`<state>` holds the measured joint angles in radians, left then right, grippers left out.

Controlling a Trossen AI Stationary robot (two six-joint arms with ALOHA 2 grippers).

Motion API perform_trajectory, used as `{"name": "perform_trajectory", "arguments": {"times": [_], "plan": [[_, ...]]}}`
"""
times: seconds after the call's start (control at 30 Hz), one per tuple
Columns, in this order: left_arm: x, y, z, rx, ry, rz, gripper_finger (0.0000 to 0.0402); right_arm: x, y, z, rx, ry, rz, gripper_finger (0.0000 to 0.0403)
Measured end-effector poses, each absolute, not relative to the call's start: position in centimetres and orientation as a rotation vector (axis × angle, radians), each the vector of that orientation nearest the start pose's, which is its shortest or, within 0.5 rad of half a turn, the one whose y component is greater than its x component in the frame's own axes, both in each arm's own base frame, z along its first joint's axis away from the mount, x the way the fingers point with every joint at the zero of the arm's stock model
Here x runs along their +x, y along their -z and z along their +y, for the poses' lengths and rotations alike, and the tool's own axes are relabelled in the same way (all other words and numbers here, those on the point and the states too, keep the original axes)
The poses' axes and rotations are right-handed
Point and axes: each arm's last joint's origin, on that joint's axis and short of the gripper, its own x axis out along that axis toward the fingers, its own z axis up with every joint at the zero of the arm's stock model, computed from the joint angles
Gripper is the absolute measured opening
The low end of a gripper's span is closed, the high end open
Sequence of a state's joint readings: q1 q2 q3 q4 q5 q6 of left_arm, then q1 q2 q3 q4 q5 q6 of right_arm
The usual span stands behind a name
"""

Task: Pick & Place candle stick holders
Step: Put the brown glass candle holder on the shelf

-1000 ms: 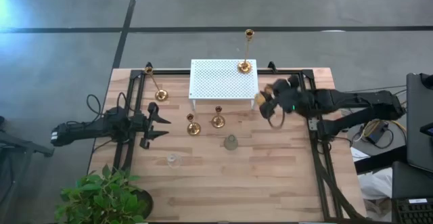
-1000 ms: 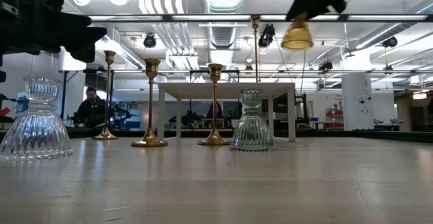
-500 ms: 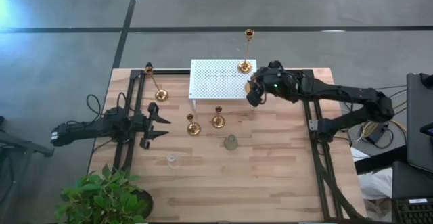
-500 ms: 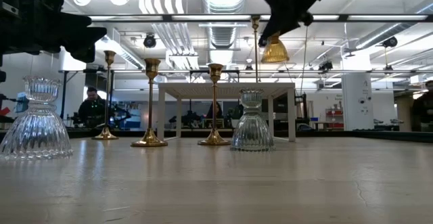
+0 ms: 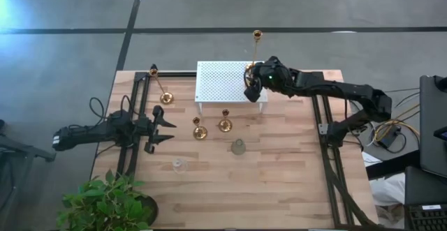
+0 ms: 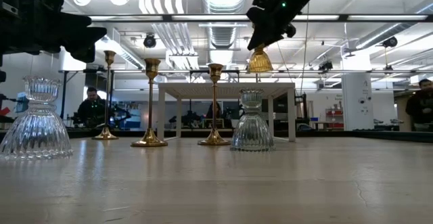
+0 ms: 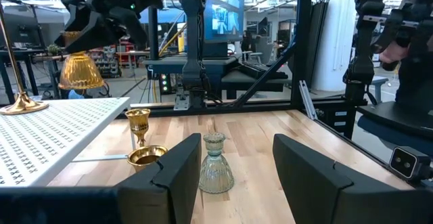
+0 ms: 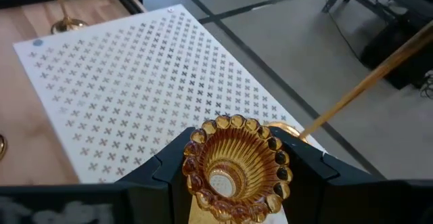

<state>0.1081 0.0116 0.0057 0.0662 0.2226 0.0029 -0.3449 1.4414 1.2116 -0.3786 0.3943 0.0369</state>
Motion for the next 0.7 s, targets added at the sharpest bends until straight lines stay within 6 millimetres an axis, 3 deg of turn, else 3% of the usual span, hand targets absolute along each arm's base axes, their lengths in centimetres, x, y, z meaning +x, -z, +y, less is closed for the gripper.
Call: {"name": "perform_trajectory", "arguments": {"times": [0.7], "plan": [[9.7, -17.1, 0.4, 0.013, 0.113, -0.059, 0.019, 28.4, -28.2, -11.7, 0.083, 0.755, 0.597, 0.0155]]}}
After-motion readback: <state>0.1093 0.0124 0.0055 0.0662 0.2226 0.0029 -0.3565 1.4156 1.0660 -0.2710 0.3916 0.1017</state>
